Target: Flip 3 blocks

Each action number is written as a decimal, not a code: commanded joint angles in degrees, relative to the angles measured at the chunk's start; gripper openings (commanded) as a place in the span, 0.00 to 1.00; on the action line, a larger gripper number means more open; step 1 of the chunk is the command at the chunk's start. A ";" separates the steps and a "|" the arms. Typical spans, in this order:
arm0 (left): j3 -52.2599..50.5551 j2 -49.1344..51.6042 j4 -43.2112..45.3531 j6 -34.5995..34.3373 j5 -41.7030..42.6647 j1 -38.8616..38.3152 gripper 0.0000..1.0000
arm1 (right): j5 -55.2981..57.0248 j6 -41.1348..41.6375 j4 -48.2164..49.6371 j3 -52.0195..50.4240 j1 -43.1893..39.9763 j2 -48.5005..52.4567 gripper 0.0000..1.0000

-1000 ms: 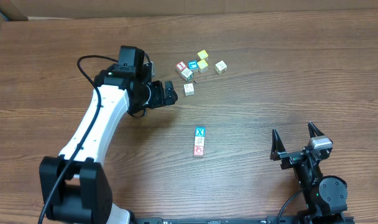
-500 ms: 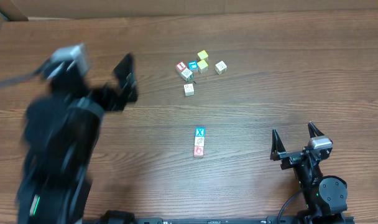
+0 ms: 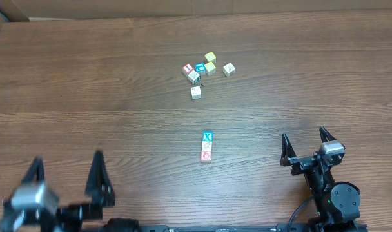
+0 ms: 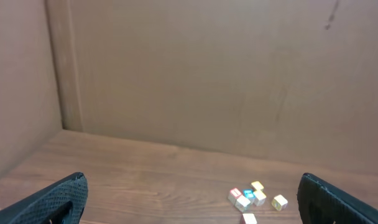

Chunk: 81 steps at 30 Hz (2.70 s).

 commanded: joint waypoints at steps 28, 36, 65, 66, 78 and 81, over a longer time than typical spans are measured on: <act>-59.84 -17.49 87.67 5.31 15.52 1.88 1.00 | 0.70 -0.24 0.35 -0.61 -0.11 -0.46 1.00; -66.99 -17.49 84.91 5.35 15.30 1.90 1.00 | 0.70 -0.24 0.35 -0.61 -0.11 -0.46 1.00; -66.99 -17.44 45.68 5.75 7.89 1.86 1.00 | 0.70 -0.24 0.35 -0.61 -0.11 -0.46 1.00; -66.99 -17.44 45.68 5.75 7.89 1.86 1.00 | 0.70 -0.24 0.35 -0.61 -0.11 -0.46 1.00; -66.99 -17.44 45.68 5.75 7.89 1.86 1.00 | 0.70 -0.24 0.35 -0.61 -0.11 -0.46 1.00; -66.99 -17.44 45.68 5.75 7.89 1.86 1.00 | 0.68 -0.24 0.33 -0.61 -0.11 -0.46 1.00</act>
